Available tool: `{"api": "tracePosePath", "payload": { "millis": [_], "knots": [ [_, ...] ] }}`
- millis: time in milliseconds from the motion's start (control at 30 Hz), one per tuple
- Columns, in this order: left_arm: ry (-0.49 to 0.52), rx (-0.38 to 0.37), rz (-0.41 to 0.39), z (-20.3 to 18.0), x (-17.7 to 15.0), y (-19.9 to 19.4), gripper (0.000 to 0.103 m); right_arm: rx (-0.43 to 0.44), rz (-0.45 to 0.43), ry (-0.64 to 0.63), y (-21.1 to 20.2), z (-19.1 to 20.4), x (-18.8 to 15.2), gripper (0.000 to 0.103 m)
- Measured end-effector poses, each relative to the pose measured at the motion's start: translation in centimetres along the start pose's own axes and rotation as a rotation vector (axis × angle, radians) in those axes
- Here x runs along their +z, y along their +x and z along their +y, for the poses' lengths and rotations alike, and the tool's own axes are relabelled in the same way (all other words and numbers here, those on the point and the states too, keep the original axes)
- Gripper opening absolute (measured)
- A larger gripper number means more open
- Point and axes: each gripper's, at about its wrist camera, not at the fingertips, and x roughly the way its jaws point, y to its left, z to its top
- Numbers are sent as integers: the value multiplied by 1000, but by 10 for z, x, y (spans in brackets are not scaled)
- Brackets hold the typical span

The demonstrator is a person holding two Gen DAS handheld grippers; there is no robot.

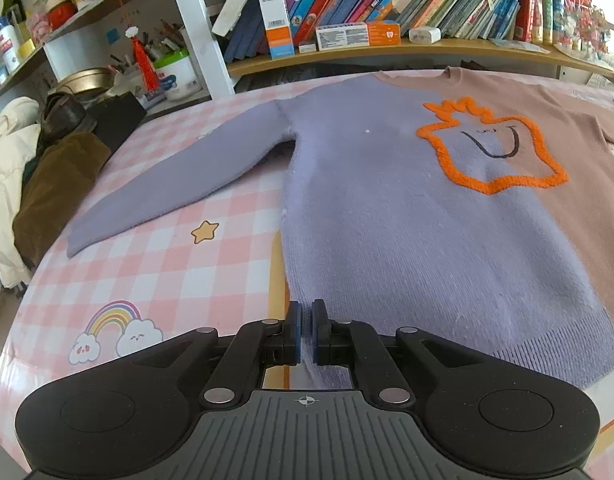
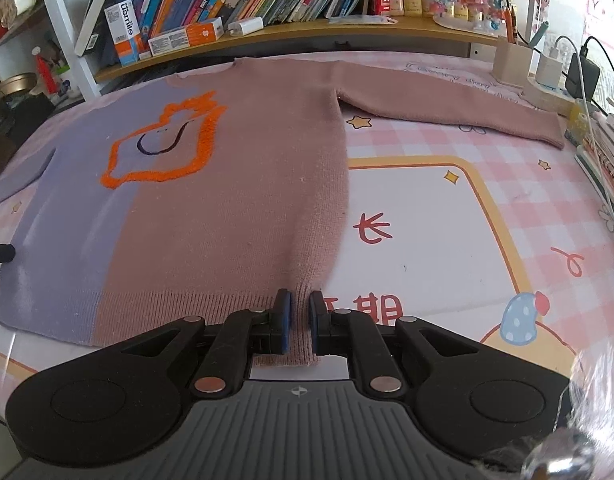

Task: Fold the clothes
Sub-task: 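Pull the hem with both tools to straighten the sweater flat, then open both tools and lift them away from the flattened sweater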

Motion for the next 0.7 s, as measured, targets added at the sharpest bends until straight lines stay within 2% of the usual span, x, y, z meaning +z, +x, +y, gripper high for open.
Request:
{"api": "tracePosePath", "payload": {
  "millis": [100,233,333,400,433,467,533,567,600,700],
  "knots": [
    [-6,-3,-1,2,-1,-2,9,-4,-3,3,-1,0,0,13],
    [-25,-8,-12,2,-3,-10,16,-6,-25,6,-7,1,1,30],
    [-46,-17,-39,1,-4,-22,32,-5,-59,-5,-17,4,4,45],
    [-61,-29,-67,0,-3,-34,44,-5,-78,-14,-24,7,6,61],
    [-67,-35,-81,-1,-3,-40,47,-7,-87,-18,-28,9,7,70],
    [-72,-37,-95,-2,-3,-46,53,-9,-97,-22,-32,12,8,73],
    [-84,-36,-127,-3,-2,-59,64,-18,-121,-34,-40,16,10,87],
    [-92,-32,-140,-4,-2,-64,74,-26,-134,-38,-44,18,10,89],
    [-101,-27,-152,-5,-2,-69,79,-37,-147,-42,-47,19,10,92],
    [-130,-14,-175,-7,-5,-82,91,-68,-178,-45,-56,23,5,101]
  ]
}}
